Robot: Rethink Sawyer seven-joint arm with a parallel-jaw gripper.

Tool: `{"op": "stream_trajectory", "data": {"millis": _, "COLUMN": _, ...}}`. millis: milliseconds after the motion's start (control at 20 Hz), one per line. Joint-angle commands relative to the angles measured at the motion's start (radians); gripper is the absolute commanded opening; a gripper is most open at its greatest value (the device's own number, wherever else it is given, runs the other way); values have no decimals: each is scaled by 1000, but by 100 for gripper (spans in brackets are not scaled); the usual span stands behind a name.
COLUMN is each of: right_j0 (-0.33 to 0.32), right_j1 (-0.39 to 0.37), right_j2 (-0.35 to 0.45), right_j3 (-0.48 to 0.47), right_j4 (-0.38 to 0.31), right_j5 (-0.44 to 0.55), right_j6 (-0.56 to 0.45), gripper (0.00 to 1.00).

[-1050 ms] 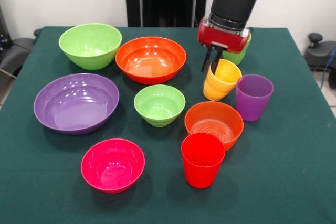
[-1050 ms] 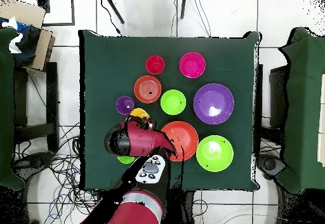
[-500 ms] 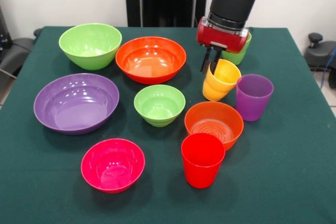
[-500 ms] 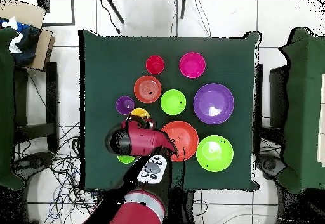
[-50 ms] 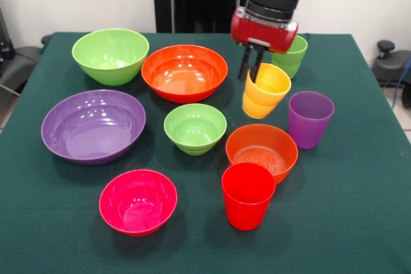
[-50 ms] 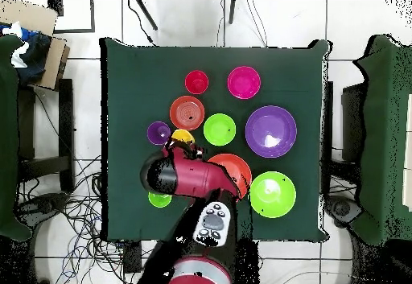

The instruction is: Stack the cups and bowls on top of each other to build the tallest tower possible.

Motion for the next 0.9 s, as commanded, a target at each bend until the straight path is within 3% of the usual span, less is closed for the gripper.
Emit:
{"op": "stream_trajectory", "data": {"millis": 50, "right_j0": -75, "right_j1": -63, "right_j2": 134, "right_j3": 62, "right_j4": -51, "right_j5": 115, "right_j6": 45, "gripper": 0}}
{"op": "stream_trajectory", "data": {"millis": 300, "right_j0": -88, "right_j1": -75, "right_j2": 135, "right_j3": 67, "right_j4": -60, "right_j5": 122, "right_j6": 39, "gripper": 0}}
{"op": "stream_trajectory", "data": {"millis": 550, "right_j0": -39, "right_j1": -48, "right_j2": 128, "right_j3": 56, "right_j4": -47, "right_j5": 107, "right_j6": 70, "gripper": 0}}
{"op": "stream_trajectory", "data": {"millis": 900, "right_j0": -47, "right_j1": -60, "right_j2": 135, "right_j3": 69, "right_j4": -49, "right_j5": 108, "right_j6": 65, "gripper": 0}}
